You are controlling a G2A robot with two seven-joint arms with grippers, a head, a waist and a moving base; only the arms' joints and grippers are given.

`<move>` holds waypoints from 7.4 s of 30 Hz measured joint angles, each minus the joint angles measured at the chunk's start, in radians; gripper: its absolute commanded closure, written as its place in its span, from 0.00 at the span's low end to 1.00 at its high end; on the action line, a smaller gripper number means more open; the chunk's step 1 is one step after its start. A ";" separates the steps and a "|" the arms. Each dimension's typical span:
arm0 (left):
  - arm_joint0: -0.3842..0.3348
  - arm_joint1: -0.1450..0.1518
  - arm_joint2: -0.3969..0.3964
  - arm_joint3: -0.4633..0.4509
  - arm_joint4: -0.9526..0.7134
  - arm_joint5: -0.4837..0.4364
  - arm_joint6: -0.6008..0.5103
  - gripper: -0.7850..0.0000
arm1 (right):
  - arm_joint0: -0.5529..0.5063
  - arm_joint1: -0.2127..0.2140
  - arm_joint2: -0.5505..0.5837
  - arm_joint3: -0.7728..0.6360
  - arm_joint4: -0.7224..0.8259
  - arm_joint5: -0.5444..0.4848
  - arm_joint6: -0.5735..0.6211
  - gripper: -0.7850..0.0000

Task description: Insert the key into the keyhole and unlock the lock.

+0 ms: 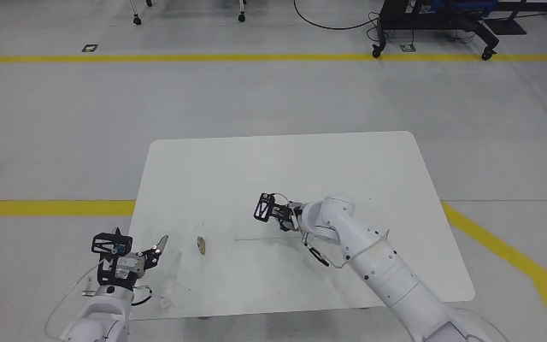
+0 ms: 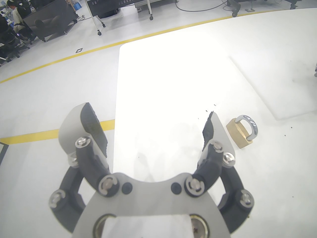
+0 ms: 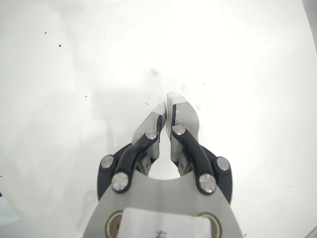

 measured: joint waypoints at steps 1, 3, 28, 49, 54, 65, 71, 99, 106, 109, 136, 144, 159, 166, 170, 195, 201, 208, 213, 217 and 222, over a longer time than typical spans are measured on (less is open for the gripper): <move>0.000 0.000 0.000 0.000 0.000 0.000 0.000 0.00 | -0.001 0.002 0.007 -0.005 0.002 -0.008 -0.007 1.00; 0.000 0.000 0.000 0.000 0.000 0.000 0.000 0.00 | -0.010 0.010 0.032 -0.027 0.008 -0.022 -0.029 1.00; 0.000 0.000 0.000 0.000 0.000 0.000 0.000 0.00 | -0.403 0.080 0.421 -0.130 0.964 -0.142 -0.371 1.00; -0.076 -0.013 0.069 -0.265 -0.661 -0.333 -0.137 0.00 | -0.358 0.052 0.322 -0.067 1.277 -0.228 -0.318 1.00; -0.176 -0.017 0.241 -0.214 -0.598 -0.473 -0.251 0.19 | -0.324 0.054 0.301 -0.065 1.376 -0.278 -0.195 1.00; -0.270 -0.028 0.357 -0.069 -0.653 -0.502 -0.293 0.38 | -0.308 0.072 0.287 -0.068 1.493 -0.332 0.014 1.00; -0.283 -0.028 0.371 -0.053 -0.725 -0.518 -0.318 0.54 | -0.287 0.071 0.267 -0.049 1.500 -0.333 0.039 1.00; -0.253 -0.022 0.362 -0.081 -0.727 -0.475 -0.285 1.00 | -0.259 0.076 0.223 -0.039 1.508 -0.373 0.069 1.00; -0.241 -0.017 0.337 -0.100 -0.714 -0.470 -0.293 1.00 | -0.263 0.083 0.236 -0.038 1.473 -0.376 0.062 1.00; -0.237 -0.014 0.327 -0.110 -0.696 -0.473 -0.307 1.00 | -0.272 0.092 0.256 -0.049 1.434 -0.363 0.074 0.80; -0.254 0.004 0.341 -0.100 -0.791 -0.492 -0.485 1.00 | -0.280 0.144 0.275 -0.204 1.369 -0.219 0.264 0.84; -0.260 0.008 0.344 -0.096 -0.792 -0.491 -0.498 1.00 | -0.273 0.151 0.258 -0.217 1.367 -0.204 0.298 1.00; -0.262 0.016 0.323 -0.098 -0.800 -0.477 -0.494 0.36 | -0.269 0.163 0.247 -0.229 1.362 -0.212 0.293 1.00; -0.248 0.022 0.293 -0.103 -0.809 -0.481 -0.471 0.27 | -0.273 0.167 0.260 -0.222 1.356 -0.213 0.234 1.00; -0.214 0.029 0.249 -0.112 -0.808 -0.506 -0.446 0.32 | -0.288 0.168 0.288 -0.213 1.347 -0.245 0.144 1.00; 0.055 0.046 0.001 -0.121 -0.833 -0.699 -0.162 0.27 | -0.285 0.141 0.232 -0.188 1.302 -0.270 -0.080 1.00; -0.010 0.040 0.114 -0.130 -0.833 -0.729 -0.203 0.47 | -0.232 0.128 0.163 -0.153 1.350 -0.289 -0.007 1.00; -0.103 0.033 0.213 -0.115 -0.831 -0.716 -0.249 0.55 | -0.196 0.121 0.131 -0.115 1.403 -0.307 0.044 1.00; -0.144 0.030 0.232 -0.102 -0.817 -0.673 -0.247 0.58 | -0.190 0.122 0.125 -0.103 1.423 -0.317 0.063 1.00; -0.162 0.029 0.235 -0.088 -0.823 -0.656 -0.249 0.58 | -0.191 0.123 0.125 -0.102 1.441 -0.338 0.070 1.00; -0.181 0.030 0.243 -0.082 -0.833 -0.657 -0.263 0.62 | -0.184 0.125 0.120 -0.101 1.454 -0.338 0.094 1.00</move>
